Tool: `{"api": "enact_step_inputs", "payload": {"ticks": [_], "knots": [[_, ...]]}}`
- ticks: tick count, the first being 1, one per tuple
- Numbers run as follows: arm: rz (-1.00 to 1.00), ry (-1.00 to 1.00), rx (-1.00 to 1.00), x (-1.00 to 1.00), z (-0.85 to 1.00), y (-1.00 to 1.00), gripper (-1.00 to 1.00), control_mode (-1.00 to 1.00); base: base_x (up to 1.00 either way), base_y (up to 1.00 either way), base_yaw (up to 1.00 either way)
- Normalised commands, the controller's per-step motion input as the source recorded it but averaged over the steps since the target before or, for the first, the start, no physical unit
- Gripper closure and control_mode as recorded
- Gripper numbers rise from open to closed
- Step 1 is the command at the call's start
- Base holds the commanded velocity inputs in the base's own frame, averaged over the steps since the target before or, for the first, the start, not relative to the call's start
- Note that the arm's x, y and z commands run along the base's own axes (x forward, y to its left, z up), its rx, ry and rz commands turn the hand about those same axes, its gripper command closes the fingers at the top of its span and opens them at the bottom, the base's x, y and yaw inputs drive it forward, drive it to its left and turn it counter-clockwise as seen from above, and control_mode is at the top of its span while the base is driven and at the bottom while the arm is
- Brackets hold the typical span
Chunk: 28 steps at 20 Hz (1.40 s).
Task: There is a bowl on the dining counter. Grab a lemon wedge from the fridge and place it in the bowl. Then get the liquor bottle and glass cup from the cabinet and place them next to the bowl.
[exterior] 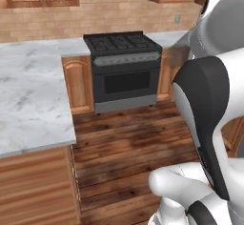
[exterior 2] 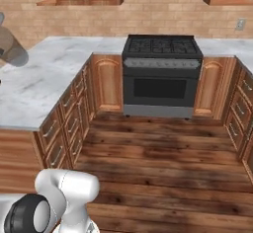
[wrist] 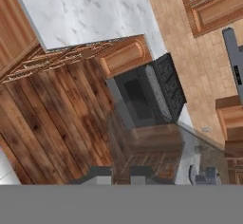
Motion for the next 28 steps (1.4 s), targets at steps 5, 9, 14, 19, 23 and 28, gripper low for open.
{"api": "enact_step_inputs", "payload": {"ticks": [5, 9, 14, 19, 23, 28], "knots": [[0.00, 0.00, 0.00, 0.00, 0.00, 0.00, 1.00, 1.00, 0.00, 1.00, -0.04], [0.00, 0.00, 0.00, 0.00, 0.00, 0.00, 1.00, 1.00, 0.00, 1.00, -0.07], [0.00, 0.00, 0.00, 0.00, 0.00, 0.00, 1.00, 1.00, 0.00, 1.00, -0.13], [0.00, 0.00, 0.00, 0.00, 0.00, 0.00, 1.00, 1.00, 0.02, 1.00, -0.20], [0.00, 0.00, 0.00, 0.00, 0.00, 0.00, 1.00, 1.00, 0.09, 1.00, -0.25], [0.00, 0.00, 0.00, 0.00, 0.00, 0.00, 1.00, 1.00, 0.13, 1.00, -0.29]]}}
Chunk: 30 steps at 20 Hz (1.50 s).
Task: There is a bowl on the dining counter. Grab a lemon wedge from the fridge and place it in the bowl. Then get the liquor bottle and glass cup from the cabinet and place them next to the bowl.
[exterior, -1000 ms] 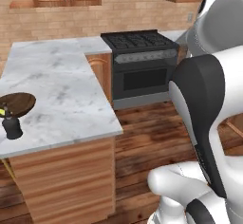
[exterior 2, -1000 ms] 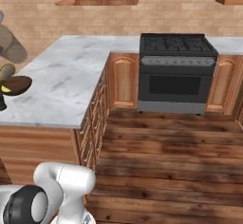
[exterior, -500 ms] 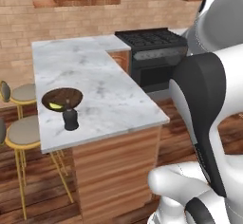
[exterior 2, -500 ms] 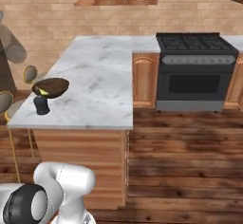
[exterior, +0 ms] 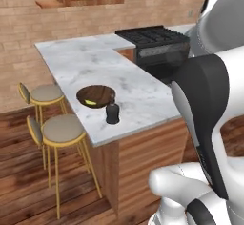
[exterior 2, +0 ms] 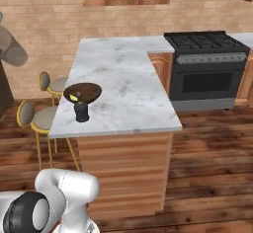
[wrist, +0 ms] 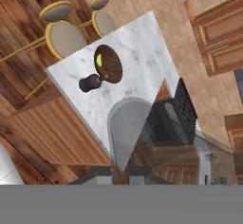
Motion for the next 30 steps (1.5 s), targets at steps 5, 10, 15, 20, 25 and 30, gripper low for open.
{"api": "enact_step_inputs", "payload": {"ticks": [5, 10, 15, 20, 25, 30], "knots": [[0.00, 0.00, 0.00, 0.00, 0.00, 0.00, 1.00, 1.00, 0.18, 1.00, -0.39], [0.00, 0.00, 0.00, 0.00, 0.00, 0.00, 1.00, 1.00, 0.13, 1.00, -0.43], [0.00, 0.00, 0.00, 0.00, 0.00, 0.00, 1.00, 1.00, 0.04, 1.00, -0.42], [0.00, 0.00, 0.00, 0.00, 0.00, 0.00, 1.00, 1.00, 0.02, 1.00, -0.44], [0.00, 0.00, 0.00, 0.00, 0.00, 0.00, 1.00, 1.00, 0.02, 1.00, -0.47], [0.00, 0.00, 0.00, 0.00, 0.00, 0.00, 1.00, 1.00, 0.05, 0.98, -0.52]]}}
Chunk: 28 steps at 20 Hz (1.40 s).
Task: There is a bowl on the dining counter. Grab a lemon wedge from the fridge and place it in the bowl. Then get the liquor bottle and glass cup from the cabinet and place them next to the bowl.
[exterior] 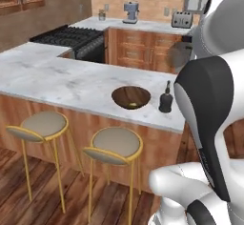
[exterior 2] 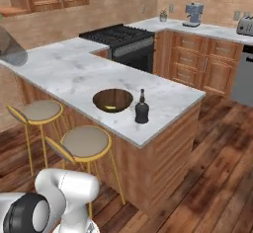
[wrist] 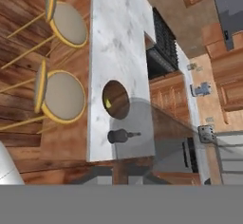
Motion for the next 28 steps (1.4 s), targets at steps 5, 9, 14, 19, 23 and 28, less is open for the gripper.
{"api": "enact_step_inputs", "payload": {"ticks": [5, 9, 14, 19, 23, 28], "knots": [[0.00, 0.00, 0.00, 0.00, 0.00, 0.00, 1.00, 1.00, 0.07, 0.93, -0.56], [0.00, 0.00, 0.00, 0.00, 0.00, 0.00, 1.00, 1.00, 0.06, 0.93, -0.56], [0.00, 0.00, 0.00, 0.00, 0.00, 0.00, 1.00, 1.00, 0.05, 0.93, -0.56], [0.00, 0.00, 0.00, 0.00, 0.00, 0.00, 1.00, 1.00, 0.05, 0.94, -0.56], [0.00, 0.00, 0.00, 0.00, 0.00, 0.00, 1.00, 1.00, 0.00, 0.96, -0.52], [0.00, 0.00, 0.00, 0.00, 0.00, 0.00, 1.00, 1.00, 0.44, 0.52, -0.25]]}}
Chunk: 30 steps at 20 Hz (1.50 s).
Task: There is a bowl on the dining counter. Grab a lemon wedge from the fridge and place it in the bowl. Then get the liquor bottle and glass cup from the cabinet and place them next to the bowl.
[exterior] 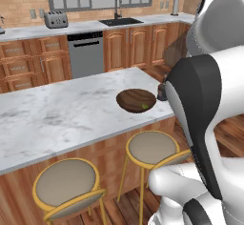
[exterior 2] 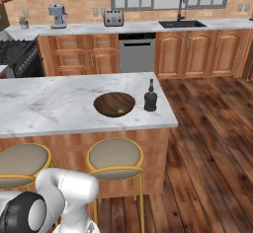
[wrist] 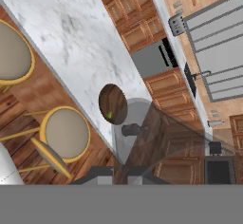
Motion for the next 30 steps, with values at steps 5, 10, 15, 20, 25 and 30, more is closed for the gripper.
{"api": "enact_step_inputs", "payload": {"ticks": [5, 10, 15, 20, 25, 30], "knots": [[0.00, 0.00, 0.00, 0.00, 0.00, 0.00, 1.00, 1.00, 0.82, 0.03, 0.06], [0.00, 0.00, 0.00, 0.00, 0.00, 0.00, 1.00, 1.00, 0.87, 0.04, 0.34], [0.00, 0.00, 0.00, 0.00, 0.00, 0.00, 1.00, 1.00, 0.93, 0.00, 0.44], [0.12, 0.17, 0.01, 0.74, -0.05, 0.00, 1.00, -1.00, 0.20, 0.00, 0.07], [0.02, 0.39, 0.00, 0.99, -0.36, 0.00, 1.00, -1.00, 0.00, 0.00, 0.00], [0.04, 0.46, 0.00, 1.00, -0.64, 0.03, 1.00, -1.00, 0.00, 0.00, 0.00]]}}
